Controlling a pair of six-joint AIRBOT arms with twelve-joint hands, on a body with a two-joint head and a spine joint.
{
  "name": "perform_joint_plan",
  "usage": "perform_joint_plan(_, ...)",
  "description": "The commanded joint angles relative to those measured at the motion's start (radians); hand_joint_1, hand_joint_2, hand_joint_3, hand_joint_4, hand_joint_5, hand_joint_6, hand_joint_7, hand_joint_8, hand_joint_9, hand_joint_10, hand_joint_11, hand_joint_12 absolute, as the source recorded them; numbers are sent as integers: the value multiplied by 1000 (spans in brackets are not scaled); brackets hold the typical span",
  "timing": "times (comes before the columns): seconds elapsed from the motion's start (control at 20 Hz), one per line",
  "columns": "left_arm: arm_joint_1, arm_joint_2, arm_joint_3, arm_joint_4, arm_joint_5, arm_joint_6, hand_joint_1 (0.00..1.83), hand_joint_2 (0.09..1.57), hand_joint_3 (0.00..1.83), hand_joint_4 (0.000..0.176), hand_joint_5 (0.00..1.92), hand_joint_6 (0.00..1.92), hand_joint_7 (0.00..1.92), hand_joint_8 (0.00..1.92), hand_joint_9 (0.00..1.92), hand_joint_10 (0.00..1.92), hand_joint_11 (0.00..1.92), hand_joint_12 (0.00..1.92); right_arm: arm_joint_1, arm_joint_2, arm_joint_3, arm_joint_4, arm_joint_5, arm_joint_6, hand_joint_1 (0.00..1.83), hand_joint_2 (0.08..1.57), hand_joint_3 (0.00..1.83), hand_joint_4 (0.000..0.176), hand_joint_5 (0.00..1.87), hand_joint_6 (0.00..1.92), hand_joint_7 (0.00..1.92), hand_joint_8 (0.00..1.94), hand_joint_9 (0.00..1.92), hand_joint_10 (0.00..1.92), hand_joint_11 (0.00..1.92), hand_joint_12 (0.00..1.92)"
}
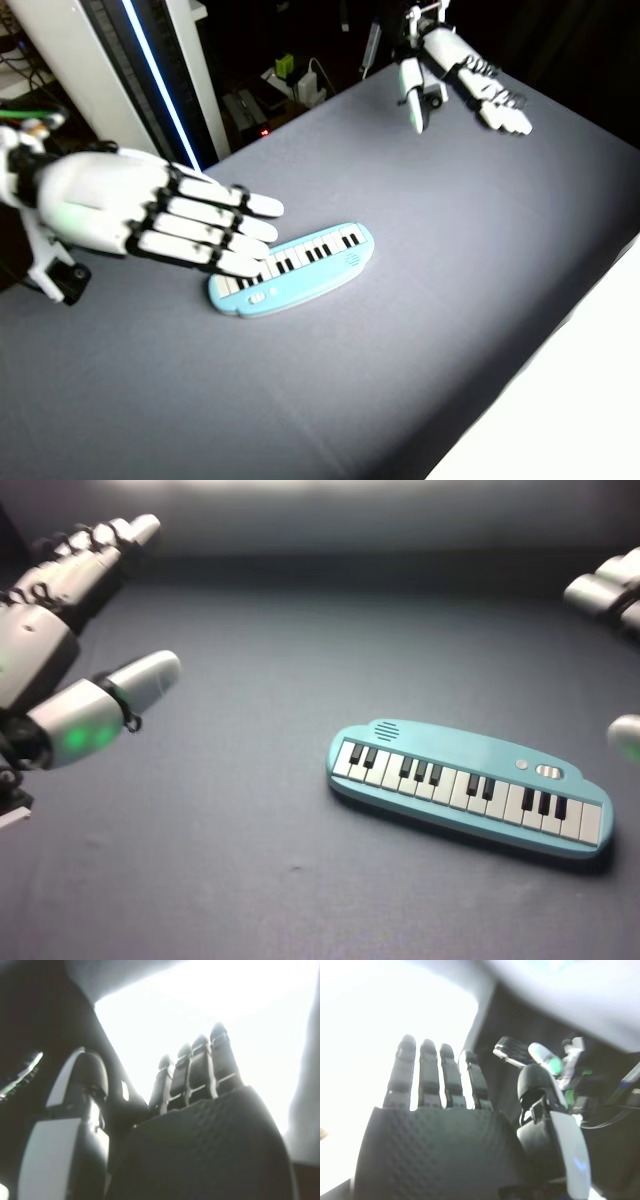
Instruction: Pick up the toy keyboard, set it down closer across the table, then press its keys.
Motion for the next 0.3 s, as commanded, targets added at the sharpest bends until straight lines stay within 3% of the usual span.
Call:
perform_joint_plan(0.0,0,14,-4,-1,-196,5,240,1387,4,109,0,0,0,0,0,0,0,0,-6,9,-5,6,214,11,21,1399,3,133,0,0,0,0,0,0,0,0)
perform_joint_plan(0.05,15,27,-16,-12,-244,8,184,1393,6,112,0,0,0,0,0,0,0,0,-27,14,-11,24,273,15,43,1412,5,115,0,0,0,0,0,0,0,0)
perform_joint_plan(0.1,30,38,-27,-30,-299,11,209,1395,4,128,0,0,0,0,0,0,0,0,-52,18,-16,40,338,25,49,1420,8,106,0,0,0,0,0,0,0,0)
perform_joint_plan(0.15,47,50,-40,-51,-328,12,236,1392,1,121,0,0,0,0,0,0,0,0,-67,22,-20,50,389,26,74,1424,6,69,0,0,0,0,0,0,0,0)
perform_joint_plan(0.25,41,66,-48,-42,-328,32,232,1430,12,84,0,0,0,0,0,0,0,0,-82,35,-29,62,472,29,162,1441,4,38,0,0,0,0,0,0,0,0)
